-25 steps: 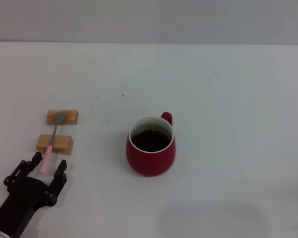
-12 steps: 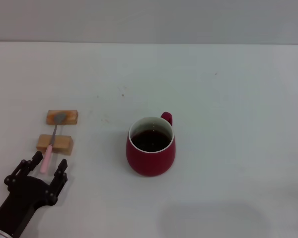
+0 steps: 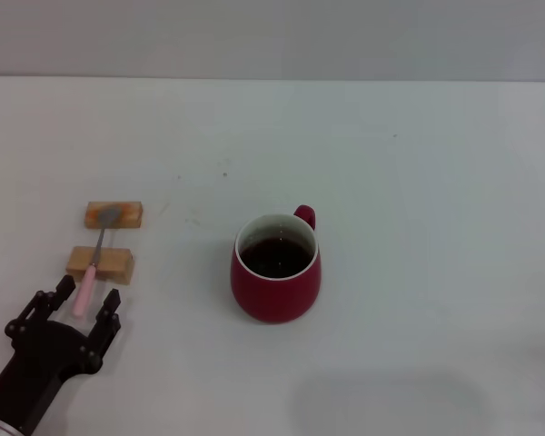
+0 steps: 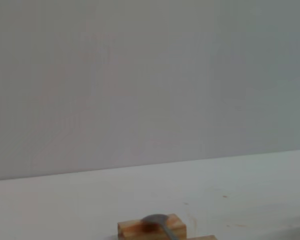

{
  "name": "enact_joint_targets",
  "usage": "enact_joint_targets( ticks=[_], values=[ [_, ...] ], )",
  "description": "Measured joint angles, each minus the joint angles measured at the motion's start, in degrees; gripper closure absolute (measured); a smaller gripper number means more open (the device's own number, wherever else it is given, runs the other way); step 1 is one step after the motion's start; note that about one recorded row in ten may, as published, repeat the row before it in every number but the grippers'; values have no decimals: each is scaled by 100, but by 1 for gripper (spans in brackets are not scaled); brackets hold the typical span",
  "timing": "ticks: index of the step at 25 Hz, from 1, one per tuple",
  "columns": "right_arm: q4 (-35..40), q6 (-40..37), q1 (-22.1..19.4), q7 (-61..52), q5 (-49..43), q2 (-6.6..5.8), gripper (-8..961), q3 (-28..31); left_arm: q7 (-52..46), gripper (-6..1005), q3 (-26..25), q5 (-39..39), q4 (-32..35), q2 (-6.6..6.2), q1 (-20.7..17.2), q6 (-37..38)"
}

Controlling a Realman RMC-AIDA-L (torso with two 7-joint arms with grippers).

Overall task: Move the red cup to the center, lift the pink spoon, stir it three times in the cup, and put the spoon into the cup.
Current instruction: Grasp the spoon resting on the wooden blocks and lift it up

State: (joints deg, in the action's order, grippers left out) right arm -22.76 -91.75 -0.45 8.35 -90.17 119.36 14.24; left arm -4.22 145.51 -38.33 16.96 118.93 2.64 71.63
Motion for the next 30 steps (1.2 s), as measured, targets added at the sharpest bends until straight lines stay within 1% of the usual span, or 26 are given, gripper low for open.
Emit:
enact_joint_targets(
  ticks=[18,30],
  values=[
    [0,2,8,0,0,0,954,-54,-9,413,-6,1,-15,-2,-10,-65],
    [9,9,-9,0,0,0,954,-62,61,636,-13,9,-18,-2,6,-15]
  ],
)
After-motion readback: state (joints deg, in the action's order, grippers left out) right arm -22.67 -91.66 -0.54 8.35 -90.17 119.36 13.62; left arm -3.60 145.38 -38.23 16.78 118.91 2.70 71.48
